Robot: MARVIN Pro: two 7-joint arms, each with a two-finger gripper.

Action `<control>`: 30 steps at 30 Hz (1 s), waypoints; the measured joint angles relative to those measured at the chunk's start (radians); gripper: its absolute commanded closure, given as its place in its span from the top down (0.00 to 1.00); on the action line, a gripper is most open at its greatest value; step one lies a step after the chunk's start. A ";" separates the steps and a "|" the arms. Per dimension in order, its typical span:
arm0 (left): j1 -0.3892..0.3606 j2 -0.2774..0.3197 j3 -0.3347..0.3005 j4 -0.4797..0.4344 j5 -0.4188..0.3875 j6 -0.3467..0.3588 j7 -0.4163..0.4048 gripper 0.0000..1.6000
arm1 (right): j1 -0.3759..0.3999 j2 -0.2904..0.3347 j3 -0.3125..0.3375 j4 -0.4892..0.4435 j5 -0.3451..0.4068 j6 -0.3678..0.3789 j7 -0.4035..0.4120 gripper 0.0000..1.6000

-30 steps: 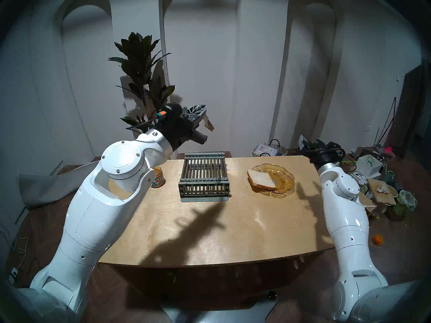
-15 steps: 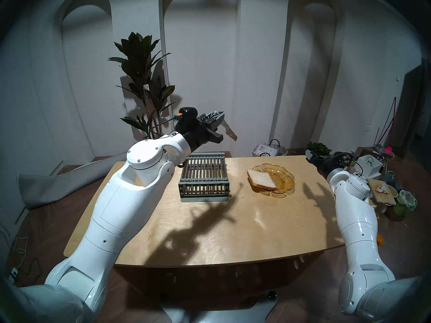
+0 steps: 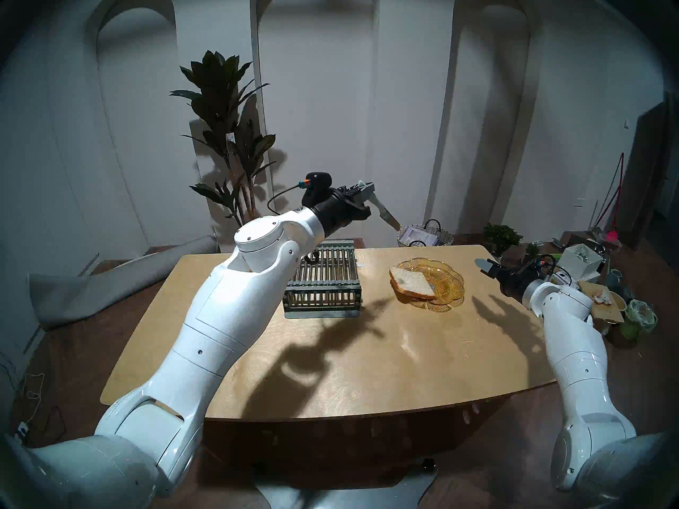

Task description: Spread peanut butter over the slice of bread with the knife

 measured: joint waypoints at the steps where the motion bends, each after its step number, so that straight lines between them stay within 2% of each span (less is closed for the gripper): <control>1: -0.006 -0.009 0.001 0.016 -0.007 0.004 -0.001 0.00 | 0.006 0.007 -0.006 0.019 0.001 0.000 0.021 1.00; 9: -0.035 -0.065 -0.015 0.105 -0.070 0.033 -0.002 0.00 | 0.058 0.039 -0.043 0.162 0.003 -0.034 0.140 1.00; 15: -0.054 -0.103 -0.037 0.163 -0.127 0.068 -0.001 0.00 | 0.111 0.050 -0.068 0.268 -0.001 -0.066 0.178 1.00; 23: -0.078 -0.140 -0.047 0.230 -0.164 0.101 0.001 0.00 | 0.178 0.053 -0.099 0.409 -0.006 -0.099 0.212 1.00; 30: -0.099 -0.168 -0.056 0.278 -0.183 0.119 0.006 0.00 | 0.216 0.053 -0.122 0.478 -0.014 -0.103 0.231 1.00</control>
